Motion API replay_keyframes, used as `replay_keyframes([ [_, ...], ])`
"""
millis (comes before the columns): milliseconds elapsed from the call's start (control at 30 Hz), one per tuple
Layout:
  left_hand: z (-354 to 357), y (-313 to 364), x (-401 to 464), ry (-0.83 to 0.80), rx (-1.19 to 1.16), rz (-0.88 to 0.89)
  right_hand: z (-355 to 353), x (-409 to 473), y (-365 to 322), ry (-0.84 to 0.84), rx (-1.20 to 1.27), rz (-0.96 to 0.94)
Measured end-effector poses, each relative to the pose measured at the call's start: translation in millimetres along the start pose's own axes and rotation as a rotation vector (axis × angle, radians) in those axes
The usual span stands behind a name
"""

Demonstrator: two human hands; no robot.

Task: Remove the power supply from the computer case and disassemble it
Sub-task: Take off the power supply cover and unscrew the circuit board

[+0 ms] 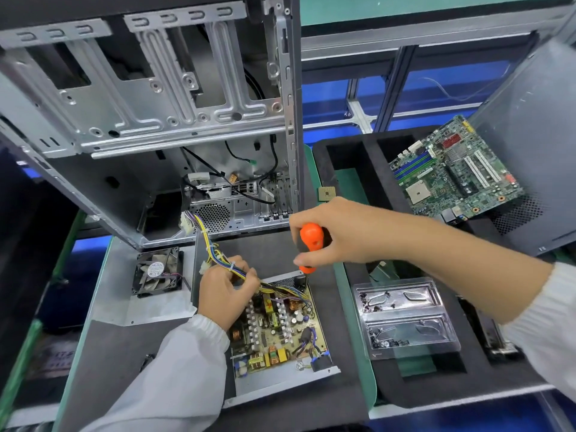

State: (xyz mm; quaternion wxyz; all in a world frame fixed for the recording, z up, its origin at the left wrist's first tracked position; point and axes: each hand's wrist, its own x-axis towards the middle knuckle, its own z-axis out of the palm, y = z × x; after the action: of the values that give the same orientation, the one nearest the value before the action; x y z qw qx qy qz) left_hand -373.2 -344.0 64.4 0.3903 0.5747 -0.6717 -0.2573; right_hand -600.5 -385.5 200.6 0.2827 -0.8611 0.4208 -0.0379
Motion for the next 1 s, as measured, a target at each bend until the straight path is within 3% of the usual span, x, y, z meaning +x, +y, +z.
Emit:
replay_keyframes([
  [133, 0, 0, 0, -0.006, -0.004, -0.015, -21, 2, -7, -0.215, -0.247, -0.018],
  [200, 0, 0, 0, -0.006, -0.001, -0.034, -22, 1, -14, -0.261, -0.407, -0.006],
  [300, 1, -2, 0, -0.003, -0.015, -0.092, -17, -2, -21, -0.289, -0.46, 0.035],
  [533, 0, 0, 1, -0.01, -0.015, -0.166, -11, 10, -40, -0.118, -0.177, 0.398],
  [667, 1, 0, 1, -0.019, -0.028, -0.191, -10, 21, -50, -0.117, -0.395, 0.481],
  [900, 0, -2, 2, -0.062, -0.001, -0.175, -12, 10, -62, -0.335, -0.856, 0.16],
  [1000, 0, 1, 2, -0.037, 0.107, -0.213, -15, 1, -59, -0.378, -0.931, -0.007],
])
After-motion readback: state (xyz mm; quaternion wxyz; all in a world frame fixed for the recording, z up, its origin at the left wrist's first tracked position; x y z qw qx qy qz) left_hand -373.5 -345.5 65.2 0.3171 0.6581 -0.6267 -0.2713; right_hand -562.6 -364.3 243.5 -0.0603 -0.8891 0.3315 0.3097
